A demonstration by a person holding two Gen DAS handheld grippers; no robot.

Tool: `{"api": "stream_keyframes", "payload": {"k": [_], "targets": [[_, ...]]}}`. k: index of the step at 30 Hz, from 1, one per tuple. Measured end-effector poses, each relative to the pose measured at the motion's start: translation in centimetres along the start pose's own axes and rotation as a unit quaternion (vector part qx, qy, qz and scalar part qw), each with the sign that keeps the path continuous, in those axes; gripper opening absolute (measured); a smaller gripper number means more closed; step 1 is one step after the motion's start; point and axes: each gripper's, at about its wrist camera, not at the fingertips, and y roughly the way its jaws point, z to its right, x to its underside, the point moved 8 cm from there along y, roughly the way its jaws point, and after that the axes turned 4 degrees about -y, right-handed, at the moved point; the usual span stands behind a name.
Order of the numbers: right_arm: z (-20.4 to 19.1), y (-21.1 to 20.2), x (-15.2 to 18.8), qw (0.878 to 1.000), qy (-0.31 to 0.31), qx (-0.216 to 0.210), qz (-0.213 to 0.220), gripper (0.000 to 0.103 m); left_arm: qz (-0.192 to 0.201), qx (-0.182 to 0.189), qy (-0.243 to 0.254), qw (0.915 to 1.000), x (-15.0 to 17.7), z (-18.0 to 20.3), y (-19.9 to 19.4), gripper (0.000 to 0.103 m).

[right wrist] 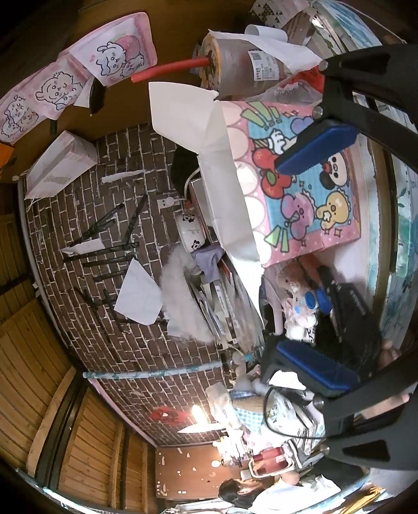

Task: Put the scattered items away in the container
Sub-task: 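Lift the silver tube with the left gripper and carry it over the box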

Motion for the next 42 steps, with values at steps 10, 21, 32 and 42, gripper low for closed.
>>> {"api": "stream_keyframes", "payload": {"k": [10,21,32,42], "targets": [[-1.2,1.3,-1.8,1.0,-0.005,-0.015,-0.012,0.103,0.037,-0.036,-0.014,0.9986,-5.4,-3.7,-4.7,0.013],[-0.4,1.0,-3.4,1.0,0.0,-0.007,-0.009,0.103,0.081,0.006,0.053,0.9953,-12.9,1.2,-7.4,0.013],[1.9,-0.2,-4.2,1.0,0.012,0.015,-0.002,0.103,0.032,0.078,0.113,0.9899,-14.7,9.2,-4.4,0.013],[3.6,-0.4,-4.2,0.999,0.028,0.024,-0.004,0.103,-0.037,0.088,0.142,0.9852,-13.2,12.4,-0.8,0.013]]}}
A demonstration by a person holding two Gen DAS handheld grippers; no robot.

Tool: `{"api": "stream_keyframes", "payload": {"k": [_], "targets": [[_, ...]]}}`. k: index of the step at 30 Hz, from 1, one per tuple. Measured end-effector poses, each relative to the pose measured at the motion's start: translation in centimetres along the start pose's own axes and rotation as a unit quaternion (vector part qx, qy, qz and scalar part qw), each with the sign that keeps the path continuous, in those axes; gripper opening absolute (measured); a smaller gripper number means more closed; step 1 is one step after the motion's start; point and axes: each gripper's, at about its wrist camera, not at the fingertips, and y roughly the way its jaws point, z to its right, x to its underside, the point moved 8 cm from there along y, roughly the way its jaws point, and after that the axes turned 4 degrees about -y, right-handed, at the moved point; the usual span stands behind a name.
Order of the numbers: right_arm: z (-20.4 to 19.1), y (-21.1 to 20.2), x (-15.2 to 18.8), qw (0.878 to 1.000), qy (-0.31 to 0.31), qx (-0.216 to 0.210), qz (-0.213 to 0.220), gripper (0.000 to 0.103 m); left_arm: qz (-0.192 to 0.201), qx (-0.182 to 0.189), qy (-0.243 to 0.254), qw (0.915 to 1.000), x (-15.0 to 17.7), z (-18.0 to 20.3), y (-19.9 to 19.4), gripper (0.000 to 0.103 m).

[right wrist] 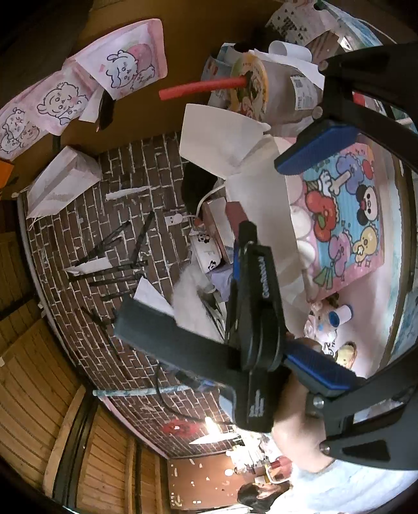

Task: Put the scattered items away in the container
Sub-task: 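Lift the silver tube with the left gripper and carry it over the box, then open the left gripper to drop the tube into the box, then withdraw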

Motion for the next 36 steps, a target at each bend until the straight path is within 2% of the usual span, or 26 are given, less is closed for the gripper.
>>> {"api": "stream_keyframes", "payload": {"k": [16,27,36], "targets": [[0.3,-0.3,0.1,1.0,0.003,-0.003,-0.003,0.103,-0.072,0.011,0.005,0.9973,0.1,0.2,3.0,0.013],[0.6,-1.1,-0.4,1.0,0.008,-0.004,0.006,0.103,-0.166,-0.025,0.034,0.9852,1.7,-0.1,5.6,0.013],[0.9,-1.6,-0.8,1.0,0.016,-0.003,0.01,0.103,-0.194,-0.047,0.045,0.9788,2.3,-0.6,6.3,0.013]]}}
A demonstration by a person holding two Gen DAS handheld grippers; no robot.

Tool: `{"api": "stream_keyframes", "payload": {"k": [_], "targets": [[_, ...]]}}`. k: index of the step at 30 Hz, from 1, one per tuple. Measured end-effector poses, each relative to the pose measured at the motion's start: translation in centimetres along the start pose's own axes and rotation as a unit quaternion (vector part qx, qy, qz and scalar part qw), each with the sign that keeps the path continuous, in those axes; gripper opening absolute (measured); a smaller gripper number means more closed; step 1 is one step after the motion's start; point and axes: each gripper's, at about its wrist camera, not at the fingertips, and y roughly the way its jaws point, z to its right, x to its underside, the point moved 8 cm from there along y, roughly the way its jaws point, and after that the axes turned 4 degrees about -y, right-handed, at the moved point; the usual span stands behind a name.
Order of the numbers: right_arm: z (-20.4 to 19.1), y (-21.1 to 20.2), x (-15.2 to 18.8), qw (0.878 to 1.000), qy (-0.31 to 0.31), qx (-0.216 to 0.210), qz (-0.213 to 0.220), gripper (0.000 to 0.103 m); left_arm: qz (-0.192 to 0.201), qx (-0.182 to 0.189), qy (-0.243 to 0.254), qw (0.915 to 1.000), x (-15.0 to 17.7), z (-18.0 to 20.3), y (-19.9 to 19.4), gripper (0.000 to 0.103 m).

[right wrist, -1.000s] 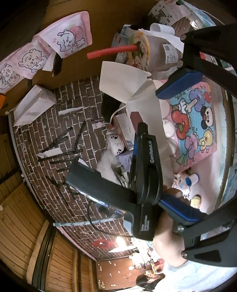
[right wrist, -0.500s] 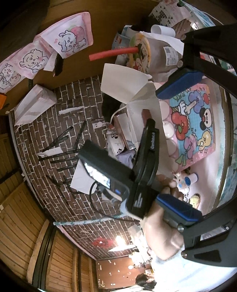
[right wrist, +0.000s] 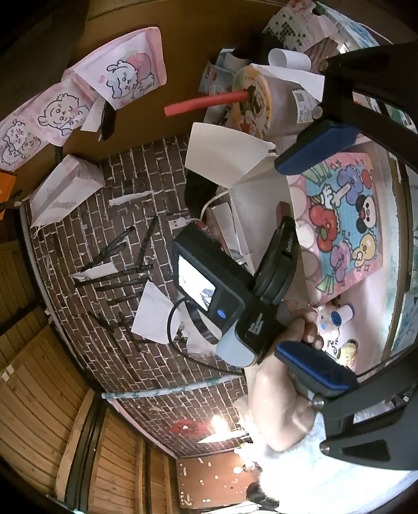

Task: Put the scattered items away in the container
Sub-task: 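Open the left gripper to drop the tube into the box, then withdraw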

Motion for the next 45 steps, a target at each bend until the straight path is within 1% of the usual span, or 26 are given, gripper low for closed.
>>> {"api": "stream_keyframes", "payload": {"k": [6,10,12,14,15,17,20,23,25,27,29,33,39,43,45], "targets": [[-0.1,-0.1,-0.1,1.0,0.002,-0.001,0.001,0.103,-0.011,0.012,-0.007,0.9998,0.1,-0.1,0.3,0.014],[-0.2,-0.1,-0.2,1.0,0.004,-0.002,0.001,0.103,-0.009,0.008,-0.007,0.9999,0.1,-0.2,0.1,0.015],[-0.2,-0.1,-0.2,1.0,0.003,-0.001,0.001,0.103,-0.008,0.008,-0.009,0.9999,0.1,-0.2,0.1,0.02],[-0.2,-0.1,-0.2,1.0,0.002,-0.001,0.0,0.103,-0.003,0.007,-0.011,0.9999,0.0,-0.3,0.0,0.033],[-0.2,-0.1,-0.2,1.0,0.002,-0.001,0.0,0.103,0.001,0.008,-0.013,0.9999,-0.1,-0.4,-0.2,0.036],[-0.2,-0.1,-0.2,1.0,0.001,-0.001,-0.001,0.103,0.014,0.01,-0.019,0.9997,-0.3,-0.5,-0.7,0.052],[-0.3,0.1,-0.1,1.0,0.001,-0.002,-0.004,0.103,0.037,-0.001,-0.02,0.9991,-0.7,-0.8,-1.7,0.068],[-0.5,0.3,0.0,1.0,0.0,-0.003,-0.007,0.103,0.058,-0.008,-0.02,0.9981,-1.0,-1.0,-2.9,0.077],[-0.6,0.4,0.0,1.0,0.0,-0.005,-0.008,0.103,0.076,-0.013,-0.019,0.9968,-1.2,-1.1,-3.9,0.081],[-0.8,0.6,0.0,1.0,-0.002,-0.007,-0.009,0.103,0.096,-0.013,-0.018,0.9951,-1.3,-1.2,-5.1,0.082],[-1.1,0.7,0.0,1.0,-0.004,-0.009,-0.01,0.103,0.112,-0.012,-0.022,0.9933,-1.4,-1.5,-6.2,0.085],[-1.7,1.0,0.1,1.0,-0.01,-0.013,-0.011,0.103,0.151,-0.031,-0.036,0.9875,-1.1,-2.5,-8.8,0.086],[-2.6,1.4,0.1,1.0,-0.016,-0.021,-0.014,0.103,0.199,-0.064,-0.075,0.975,0.2,-5.3,-12.7,0.088],[-3.7,1.8,0.3,0.999,-0.023,-0.029,-0.019,0.103,0.22,-0.089,-0.098,0.9665,1.8,-7.2,-14.6,0.092],[-4.3,2.0,0.4,0.999,-0.026,-0.035,-0.021,0.103,0.23,-0.102,-0.11,0.9616,2.9,-8.3,-15.7,0.093]]}}
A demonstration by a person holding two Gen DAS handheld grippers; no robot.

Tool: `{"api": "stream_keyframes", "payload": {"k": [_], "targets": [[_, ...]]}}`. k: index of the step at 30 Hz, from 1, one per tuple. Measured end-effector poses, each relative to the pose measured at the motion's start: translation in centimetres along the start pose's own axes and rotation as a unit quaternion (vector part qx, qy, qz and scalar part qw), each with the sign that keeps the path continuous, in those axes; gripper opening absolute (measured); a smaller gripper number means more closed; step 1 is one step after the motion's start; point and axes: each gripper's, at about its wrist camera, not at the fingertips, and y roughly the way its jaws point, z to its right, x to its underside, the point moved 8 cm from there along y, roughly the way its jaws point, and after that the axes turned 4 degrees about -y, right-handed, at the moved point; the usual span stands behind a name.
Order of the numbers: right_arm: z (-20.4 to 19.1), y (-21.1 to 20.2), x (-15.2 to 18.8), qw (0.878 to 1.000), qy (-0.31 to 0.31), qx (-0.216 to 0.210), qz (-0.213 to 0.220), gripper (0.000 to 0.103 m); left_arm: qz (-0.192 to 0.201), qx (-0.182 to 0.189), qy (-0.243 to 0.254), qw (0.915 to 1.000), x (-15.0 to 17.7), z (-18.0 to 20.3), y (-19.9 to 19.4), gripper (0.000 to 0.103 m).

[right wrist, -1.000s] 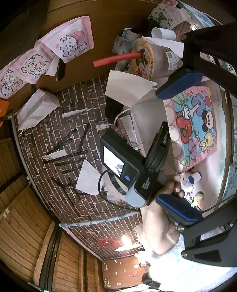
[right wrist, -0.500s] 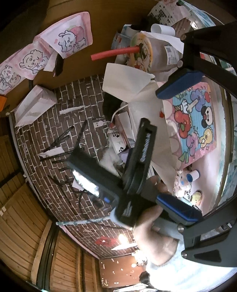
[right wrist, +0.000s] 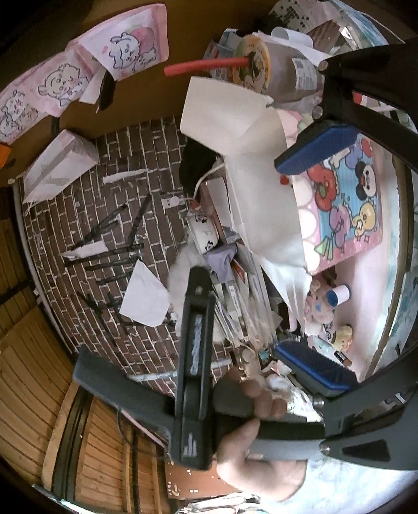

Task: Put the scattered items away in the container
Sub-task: 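Open the left gripper to drop the tube into the box, then withdraw, then reach the right gripper to the blue-capped tape roll and grasp it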

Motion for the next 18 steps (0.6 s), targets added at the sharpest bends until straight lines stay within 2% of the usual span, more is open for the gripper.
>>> {"api": "stream_keyframes", "payload": {"k": [4,9,15,18], "targets": [[-1.4,0.6,0.3,1.0,-0.009,-0.012,-0.005,0.103,0.014,-0.028,-0.023,0.9992,1.1,-2.7,-1.8,0.097],[-4.0,1.6,1.3,0.999,-0.021,-0.035,-0.016,0.103,0.019,-0.07,-0.061,0.9954,3.8,-6.9,-3.2,0.098],[-8.0,3.0,3.5,0.996,-0.04,-0.071,-0.029,0.103,0.012,-0.127,-0.107,0.986,8.7,-12.2,-4.5,0.098],[-10.3,4.6,5.3,0.993,-0.059,-0.089,-0.05,0.103,0.005,-0.15,-0.12,0.9813,11.0,-14.1,-4.8,0.098]]}}
